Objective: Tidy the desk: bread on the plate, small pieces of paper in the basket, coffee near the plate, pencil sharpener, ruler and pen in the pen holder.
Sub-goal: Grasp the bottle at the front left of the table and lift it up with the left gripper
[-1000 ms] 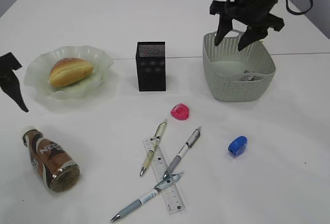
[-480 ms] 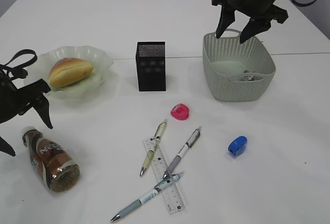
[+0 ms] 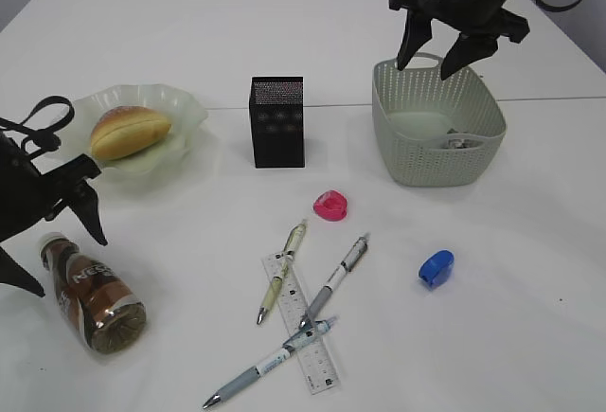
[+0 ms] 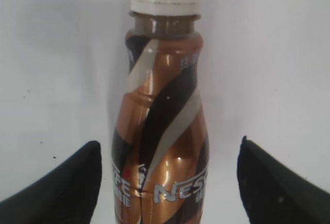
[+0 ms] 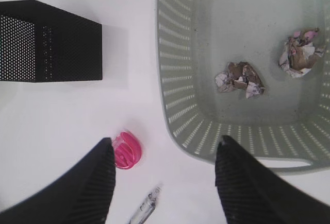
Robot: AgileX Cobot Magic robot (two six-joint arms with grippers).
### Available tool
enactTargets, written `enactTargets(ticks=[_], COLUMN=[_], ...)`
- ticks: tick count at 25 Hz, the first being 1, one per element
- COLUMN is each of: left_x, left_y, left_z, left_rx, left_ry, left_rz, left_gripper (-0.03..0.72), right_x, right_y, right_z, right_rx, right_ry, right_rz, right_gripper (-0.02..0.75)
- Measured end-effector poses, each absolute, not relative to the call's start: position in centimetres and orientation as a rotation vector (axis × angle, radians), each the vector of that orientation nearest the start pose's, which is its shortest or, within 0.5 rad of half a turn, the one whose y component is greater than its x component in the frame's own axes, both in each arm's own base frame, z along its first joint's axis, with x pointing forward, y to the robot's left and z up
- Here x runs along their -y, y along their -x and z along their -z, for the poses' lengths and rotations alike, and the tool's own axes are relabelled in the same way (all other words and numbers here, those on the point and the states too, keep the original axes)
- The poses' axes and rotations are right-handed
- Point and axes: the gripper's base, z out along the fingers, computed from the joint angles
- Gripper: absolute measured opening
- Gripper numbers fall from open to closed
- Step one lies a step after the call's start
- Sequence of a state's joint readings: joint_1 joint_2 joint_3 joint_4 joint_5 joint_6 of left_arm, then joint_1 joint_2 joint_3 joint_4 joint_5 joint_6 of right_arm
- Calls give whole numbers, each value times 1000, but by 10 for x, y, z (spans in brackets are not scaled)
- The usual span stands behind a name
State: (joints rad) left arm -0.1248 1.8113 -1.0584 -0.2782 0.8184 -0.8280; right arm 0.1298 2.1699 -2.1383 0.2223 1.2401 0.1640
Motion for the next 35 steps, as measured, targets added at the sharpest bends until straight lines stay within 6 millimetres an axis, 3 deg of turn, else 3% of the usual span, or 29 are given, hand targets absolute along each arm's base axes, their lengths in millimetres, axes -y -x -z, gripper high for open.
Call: enactTargets(ticks=[8, 16, 25, 35], left_x=[39, 44, 44, 44], left_y=[-320, -327, -335, -336], left_z=[-158, -146, -146, -127], left_rx=[-2897, -2952, -2934, -2993], left_ry=[1339, 1310, 1298, 1292], left_rz=[366, 443, 459, 428], left_gripper=[593, 592, 586, 585], right_x=[-80, -80, -80, -80], right_y=[-468, -468, -468, -468], right_z=[-288, -288, -288, -288], right_rx=[-2767, -2767, -2767, -2767], right_ry=[-85, -82, -77, -68], right_rz=[-386, -386, -385, -383], right_gripper=[452, 452, 451, 451])
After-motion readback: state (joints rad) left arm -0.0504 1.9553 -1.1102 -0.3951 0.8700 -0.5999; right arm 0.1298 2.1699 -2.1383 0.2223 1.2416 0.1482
